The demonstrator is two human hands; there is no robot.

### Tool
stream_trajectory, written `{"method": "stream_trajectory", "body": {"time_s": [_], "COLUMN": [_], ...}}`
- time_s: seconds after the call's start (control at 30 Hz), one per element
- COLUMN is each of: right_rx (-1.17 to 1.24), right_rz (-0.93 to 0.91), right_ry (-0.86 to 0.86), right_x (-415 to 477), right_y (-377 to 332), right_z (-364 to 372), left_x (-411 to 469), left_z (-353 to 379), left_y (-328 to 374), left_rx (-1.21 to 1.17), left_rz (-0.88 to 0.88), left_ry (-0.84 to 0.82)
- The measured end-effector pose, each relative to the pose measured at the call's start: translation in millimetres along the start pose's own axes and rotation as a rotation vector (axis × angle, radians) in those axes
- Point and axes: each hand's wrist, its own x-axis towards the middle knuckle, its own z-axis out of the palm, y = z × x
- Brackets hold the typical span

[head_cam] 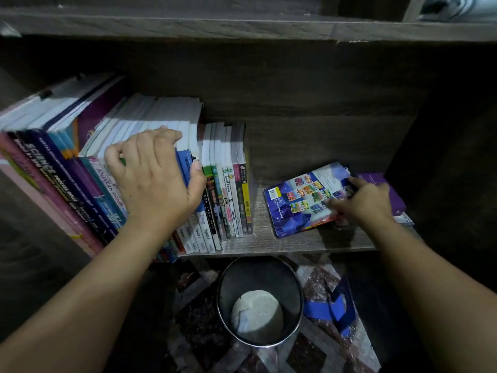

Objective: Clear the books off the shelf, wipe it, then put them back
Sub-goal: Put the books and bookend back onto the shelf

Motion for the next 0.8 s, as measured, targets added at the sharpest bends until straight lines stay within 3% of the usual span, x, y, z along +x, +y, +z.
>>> {"method": "stream_trajectory", "body": {"time_s": [0.1,0.23,0.33,0.43,0.53,0.63,0.8], "right_rx": [-0.019,-0.059,-0.127,-0.021,0.133,0.007,0.008], "right_rz": [-0.072,-0.344,-0.561,-0.771,-0.651,-0.476,-0.397], "right_ry": [0.142,0.26,0.239,0.089,-0.207,-0.455,-0.433], "right_x": [-15.4,-46.5,-69.7,-90.6,-92.6,-81.5,-74.7], "right_y": [-27.0,-58.4,-79.9,-94.8,-97.9,-84.7,-72.9], "right_z": [-2.4,0.4,1.6,10.5,22.3,38.2,65.1], "left_x": [0.4,0.8,0.6,-0.1,-0.3,-0.6,-0.8], "left_z": [0.0,0.5,0.8,1.0,0.9,1.4,2.1], "left_y": [0.1,0.1,-0.2,-1.0,-1.9,-2.1,-3.3], "left_rx": [0.009,0.015,0.01,0.006,0.011,0.009,0.001], "left_rz": [-0.001,0.001,0.0,0.019,0.023,0.028,0.039], "left_ry": [-0.008,-0.005,0.001,0.012,0.007,0.006,0.022]}}
